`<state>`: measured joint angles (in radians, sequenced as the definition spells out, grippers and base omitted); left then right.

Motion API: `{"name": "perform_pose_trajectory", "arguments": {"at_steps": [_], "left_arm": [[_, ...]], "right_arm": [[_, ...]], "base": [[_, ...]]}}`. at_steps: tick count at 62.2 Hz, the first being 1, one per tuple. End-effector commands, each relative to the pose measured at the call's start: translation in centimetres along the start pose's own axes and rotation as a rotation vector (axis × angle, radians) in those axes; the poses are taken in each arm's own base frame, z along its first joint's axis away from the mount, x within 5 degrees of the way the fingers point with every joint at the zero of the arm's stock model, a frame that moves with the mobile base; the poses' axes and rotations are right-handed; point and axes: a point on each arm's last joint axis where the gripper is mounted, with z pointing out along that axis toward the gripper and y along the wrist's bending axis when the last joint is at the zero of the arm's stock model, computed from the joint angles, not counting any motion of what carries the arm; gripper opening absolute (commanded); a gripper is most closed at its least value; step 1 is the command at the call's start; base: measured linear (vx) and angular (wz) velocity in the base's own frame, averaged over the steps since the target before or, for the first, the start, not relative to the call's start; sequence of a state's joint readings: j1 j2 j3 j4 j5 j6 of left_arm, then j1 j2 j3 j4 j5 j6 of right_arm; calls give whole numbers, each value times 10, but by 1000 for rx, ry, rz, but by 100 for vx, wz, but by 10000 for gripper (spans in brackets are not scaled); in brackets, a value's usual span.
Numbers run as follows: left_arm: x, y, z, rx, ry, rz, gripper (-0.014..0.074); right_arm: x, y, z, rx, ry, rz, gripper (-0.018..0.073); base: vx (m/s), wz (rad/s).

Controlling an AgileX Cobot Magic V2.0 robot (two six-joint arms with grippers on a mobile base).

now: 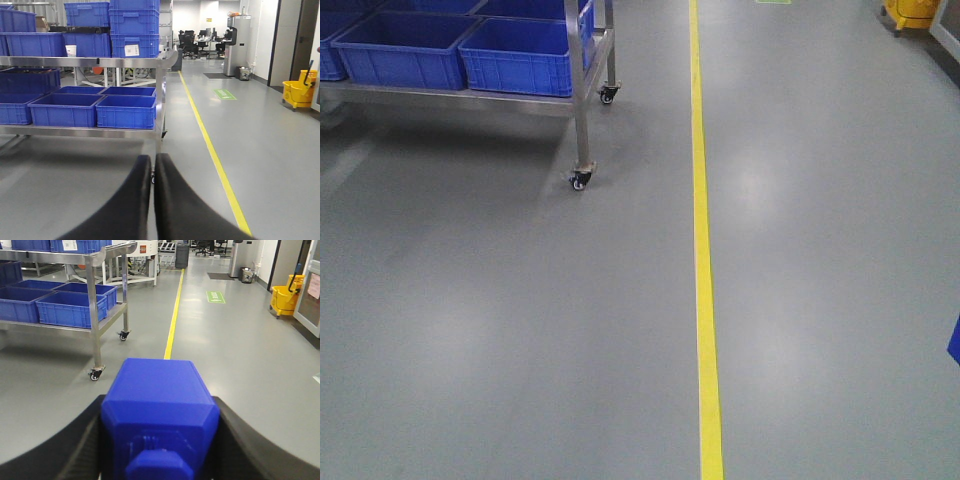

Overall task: Pour parts from conveyor to right shelf
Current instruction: 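Drive along the yellow floor line toward the bin shelves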

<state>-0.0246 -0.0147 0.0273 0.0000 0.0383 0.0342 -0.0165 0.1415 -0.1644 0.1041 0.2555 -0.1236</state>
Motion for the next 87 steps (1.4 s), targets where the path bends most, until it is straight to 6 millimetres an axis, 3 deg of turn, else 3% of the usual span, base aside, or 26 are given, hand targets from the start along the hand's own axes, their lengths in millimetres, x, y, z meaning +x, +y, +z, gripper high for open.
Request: {"name": "perform_pose_trajectory", "arguments": {"at_steps": [1, 42, 87], "left_arm": [[3, 0, 0, -1, -54, -9, -6], [3, 0, 0, -1, -54, -9, -6], [3, 0, 0, -1, -54, -9, -6]], "right_arm": [[-17, -1, -2, 10, -101, -9, -9], [-17, -1, -2, 10, -100, -9, -9], [-17, -1, -2, 9, -98, -9, -9]], "base": [[77, 7], [73, 14], [55, 68]]}}
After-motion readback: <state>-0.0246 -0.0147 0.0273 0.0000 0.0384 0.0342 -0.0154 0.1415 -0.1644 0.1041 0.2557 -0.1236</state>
